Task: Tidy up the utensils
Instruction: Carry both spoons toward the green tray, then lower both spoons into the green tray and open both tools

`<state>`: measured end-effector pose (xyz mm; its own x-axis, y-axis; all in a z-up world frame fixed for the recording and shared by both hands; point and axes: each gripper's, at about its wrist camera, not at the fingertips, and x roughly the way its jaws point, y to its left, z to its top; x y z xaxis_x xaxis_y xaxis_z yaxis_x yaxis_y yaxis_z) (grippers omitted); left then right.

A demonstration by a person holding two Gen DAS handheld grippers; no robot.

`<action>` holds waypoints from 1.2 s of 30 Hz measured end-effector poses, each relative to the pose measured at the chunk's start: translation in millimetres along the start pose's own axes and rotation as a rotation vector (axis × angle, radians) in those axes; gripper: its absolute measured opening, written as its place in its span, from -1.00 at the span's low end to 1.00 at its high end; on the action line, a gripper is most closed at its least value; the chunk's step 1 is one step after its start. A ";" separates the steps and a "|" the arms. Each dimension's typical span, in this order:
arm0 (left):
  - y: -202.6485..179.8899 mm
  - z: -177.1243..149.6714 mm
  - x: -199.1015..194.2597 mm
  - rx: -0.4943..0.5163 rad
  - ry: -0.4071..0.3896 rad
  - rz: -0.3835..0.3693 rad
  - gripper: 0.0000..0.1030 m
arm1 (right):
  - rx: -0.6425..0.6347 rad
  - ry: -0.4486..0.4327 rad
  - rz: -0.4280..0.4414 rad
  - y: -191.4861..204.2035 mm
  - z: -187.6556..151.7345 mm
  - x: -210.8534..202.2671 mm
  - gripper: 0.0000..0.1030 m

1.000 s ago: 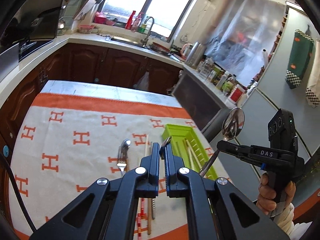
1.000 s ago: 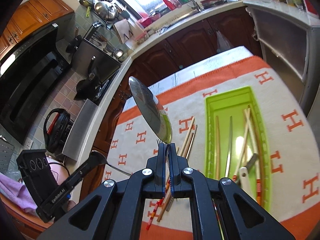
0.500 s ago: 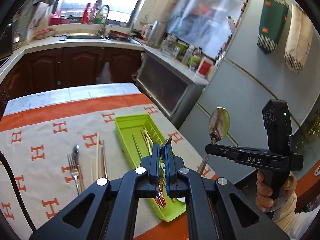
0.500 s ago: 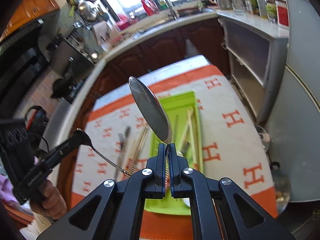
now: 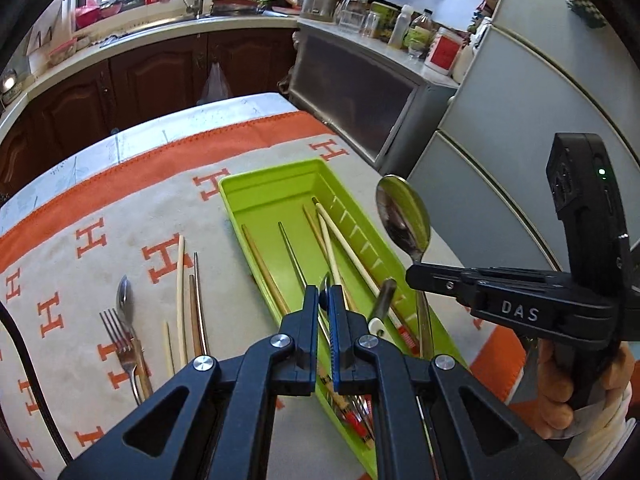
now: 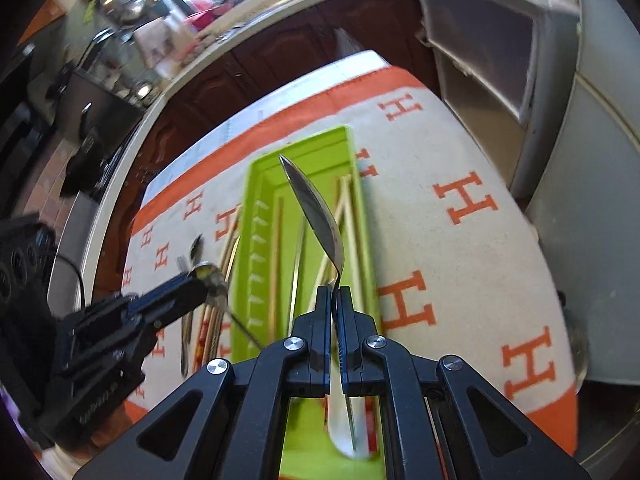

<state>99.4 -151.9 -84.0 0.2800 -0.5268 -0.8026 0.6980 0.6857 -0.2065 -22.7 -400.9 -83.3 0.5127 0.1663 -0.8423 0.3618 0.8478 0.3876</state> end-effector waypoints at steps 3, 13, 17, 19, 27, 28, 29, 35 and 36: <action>4.6 3.7 14.5 -0.017 0.013 0.009 -0.93 | 0.042 0.013 0.025 -7.5 21.4 32.0 -0.93; 37.8 2.0 17.4 -0.164 0.020 -0.027 -0.83 | 0.080 -0.053 0.092 -7.0 48.6 40.5 -0.81; 50.6 -3.5 2.8 -0.202 0.002 -0.009 -0.80 | 0.085 -0.054 0.104 -6.3 43.2 34.3 -0.81; 56.9 -7.8 -3.3 -0.221 -0.003 0.014 -0.79 | 0.084 -0.055 0.108 -4.9 35.5 27.8 -0.81; 70.0 -34.0 -33.7 -0.263 -0.033 0.097 -0.67 | 0.047 -0.035 0.119 10.2 21.8 24.0 -0.81; 72.4 -38.7 -37.8 -0.271 -0.036 0.112 -0.67 | 0.037 -0.032 0.123 15.4 19.4 23.9 -0.81; 75.6 -44.1 -41.8 -0.280 -0.036 0.126 -0.67 | 0.026 -0.028 0.128 20.5 17.6 24.0 -0.81; 101.4 -76.0 -56.3 -0.340 -0.014 0.167 -0.67 | -0.049 0.012 0.162 56.5 2.3 28.4 -0.81; 106.0 -81.7 -57.9 -0.352 -0.012 0.172 -0.67 | -0.060 0.019 0.166 62.0 -1.0 29.1 -0.81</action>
<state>103.4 -7.7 -105.1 0.3826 -0.3931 -0.8361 0.3715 0.8940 -0.2504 13.9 -343.0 -84.2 0.5468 0.3158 -0.7754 0.2254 0.8364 0.4996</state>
